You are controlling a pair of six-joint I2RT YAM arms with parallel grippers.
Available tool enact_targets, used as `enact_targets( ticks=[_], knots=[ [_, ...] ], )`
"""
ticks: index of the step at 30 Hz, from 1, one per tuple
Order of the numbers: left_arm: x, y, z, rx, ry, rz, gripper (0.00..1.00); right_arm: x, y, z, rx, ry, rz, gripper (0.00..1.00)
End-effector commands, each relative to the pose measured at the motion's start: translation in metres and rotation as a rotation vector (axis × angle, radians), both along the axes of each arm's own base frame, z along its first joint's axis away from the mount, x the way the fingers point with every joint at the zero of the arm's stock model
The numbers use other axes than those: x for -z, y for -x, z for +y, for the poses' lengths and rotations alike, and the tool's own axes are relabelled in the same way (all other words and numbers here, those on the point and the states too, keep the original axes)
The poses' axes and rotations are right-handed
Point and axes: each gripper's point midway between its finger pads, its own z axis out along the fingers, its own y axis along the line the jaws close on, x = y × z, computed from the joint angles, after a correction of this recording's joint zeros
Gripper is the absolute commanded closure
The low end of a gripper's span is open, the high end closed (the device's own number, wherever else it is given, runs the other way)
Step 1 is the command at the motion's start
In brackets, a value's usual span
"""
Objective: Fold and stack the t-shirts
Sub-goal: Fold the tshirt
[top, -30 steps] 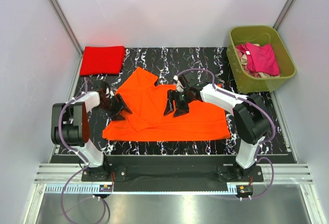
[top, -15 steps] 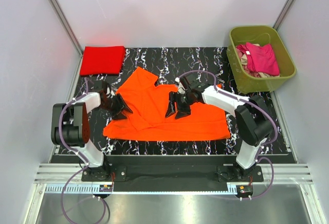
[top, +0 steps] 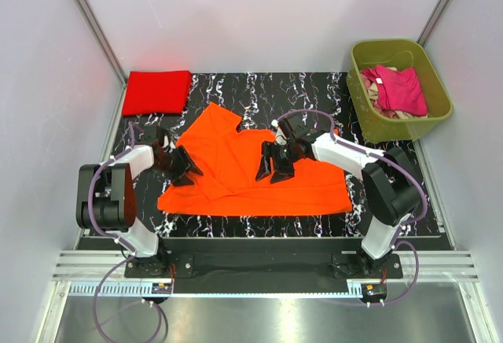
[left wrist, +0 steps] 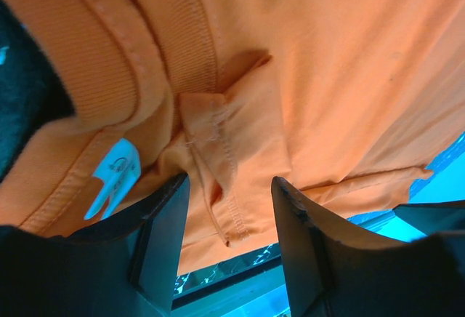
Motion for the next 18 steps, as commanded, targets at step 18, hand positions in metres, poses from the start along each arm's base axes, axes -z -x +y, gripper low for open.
enact_targets(
  ticks=[18],
  knots=[
    [-0.106, -0.098, -0.098, 0.119, 0.121, -0.292, 0.43, -0.010, -0.005, -0.003, 0.024, -0.039, -0.026, 0.34]
  ],
)
